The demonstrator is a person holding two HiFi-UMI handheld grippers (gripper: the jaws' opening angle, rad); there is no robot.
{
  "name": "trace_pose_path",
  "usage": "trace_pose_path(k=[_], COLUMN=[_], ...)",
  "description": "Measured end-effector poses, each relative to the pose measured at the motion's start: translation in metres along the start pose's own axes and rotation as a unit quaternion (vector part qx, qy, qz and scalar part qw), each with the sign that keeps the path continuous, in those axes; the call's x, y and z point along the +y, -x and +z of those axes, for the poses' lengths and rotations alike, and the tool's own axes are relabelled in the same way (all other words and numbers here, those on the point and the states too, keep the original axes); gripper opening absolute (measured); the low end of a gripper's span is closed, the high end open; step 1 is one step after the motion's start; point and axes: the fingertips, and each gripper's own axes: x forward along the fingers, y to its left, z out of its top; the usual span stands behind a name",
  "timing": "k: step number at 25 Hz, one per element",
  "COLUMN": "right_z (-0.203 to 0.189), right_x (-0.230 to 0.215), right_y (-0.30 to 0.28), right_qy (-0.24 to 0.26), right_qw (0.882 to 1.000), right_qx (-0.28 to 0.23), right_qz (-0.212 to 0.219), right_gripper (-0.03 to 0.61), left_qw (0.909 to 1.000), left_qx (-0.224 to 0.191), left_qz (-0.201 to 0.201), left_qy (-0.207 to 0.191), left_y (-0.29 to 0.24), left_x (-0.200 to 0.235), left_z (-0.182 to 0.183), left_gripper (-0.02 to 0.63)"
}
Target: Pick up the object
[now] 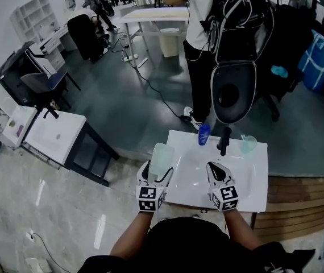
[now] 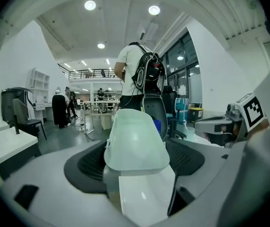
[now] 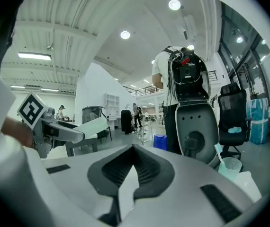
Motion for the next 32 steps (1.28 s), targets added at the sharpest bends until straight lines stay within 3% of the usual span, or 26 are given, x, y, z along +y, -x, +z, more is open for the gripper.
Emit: trace_pose_path(k=[10,32], right_z=[-0.014,-0.018], right_x=[0.01,0.013], right_y=[0.002,0.016], right_qy=[0.005,0.021], right_qw=[1.0,0.999], right_qx=[0.028,0.032], right_qz=[0.007,-0.009], right_gripper=[0.017,0.017], left_qw=[0.9999,0.9992], left_qx=[0.003,0.015], left_qz=[0.003,-0.011], left_qy=[0.015,0.036], left_y=[0.008,0.013], left_x=[0.002,-0.01], left_z=[-0.013,-0.026], left_gripper=[0.405,0.404])
